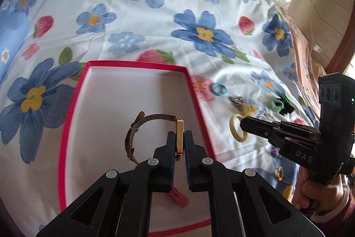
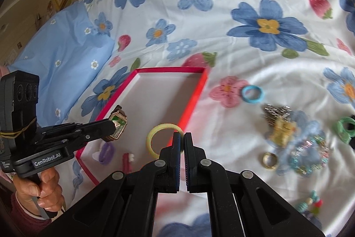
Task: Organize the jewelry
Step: 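Carry the watch and hair tie into the box and open both tools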
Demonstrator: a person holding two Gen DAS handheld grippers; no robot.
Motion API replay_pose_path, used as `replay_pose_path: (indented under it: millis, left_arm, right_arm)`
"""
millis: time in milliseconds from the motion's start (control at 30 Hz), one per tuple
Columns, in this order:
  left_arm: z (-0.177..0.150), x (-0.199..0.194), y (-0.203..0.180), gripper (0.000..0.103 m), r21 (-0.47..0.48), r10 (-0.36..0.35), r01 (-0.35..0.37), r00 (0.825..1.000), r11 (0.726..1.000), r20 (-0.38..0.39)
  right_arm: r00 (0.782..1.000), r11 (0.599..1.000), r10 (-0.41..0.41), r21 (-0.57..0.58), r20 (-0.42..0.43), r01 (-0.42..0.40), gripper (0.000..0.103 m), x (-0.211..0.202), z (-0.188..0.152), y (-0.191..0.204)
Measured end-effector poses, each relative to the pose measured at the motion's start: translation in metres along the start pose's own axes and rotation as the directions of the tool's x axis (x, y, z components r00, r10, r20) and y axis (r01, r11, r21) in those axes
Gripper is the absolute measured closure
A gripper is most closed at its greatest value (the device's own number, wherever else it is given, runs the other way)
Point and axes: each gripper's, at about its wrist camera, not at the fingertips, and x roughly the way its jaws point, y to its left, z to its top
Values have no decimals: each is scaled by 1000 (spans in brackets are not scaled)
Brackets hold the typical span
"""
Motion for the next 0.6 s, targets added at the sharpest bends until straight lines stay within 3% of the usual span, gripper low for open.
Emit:
replay_pose_path:
  millis: [300,600]
  left_arm:
    - [5,12,32,96,-55,56,-56,998,997,-12]
    - [13,37,52,96,-76,95,-98,995,992,-42]
  right_arm:
    - [999,998,32,-56,-43,-34,101,42,11,30]
    - [993,991,4,-133,-114,-20,101,90,11,48]
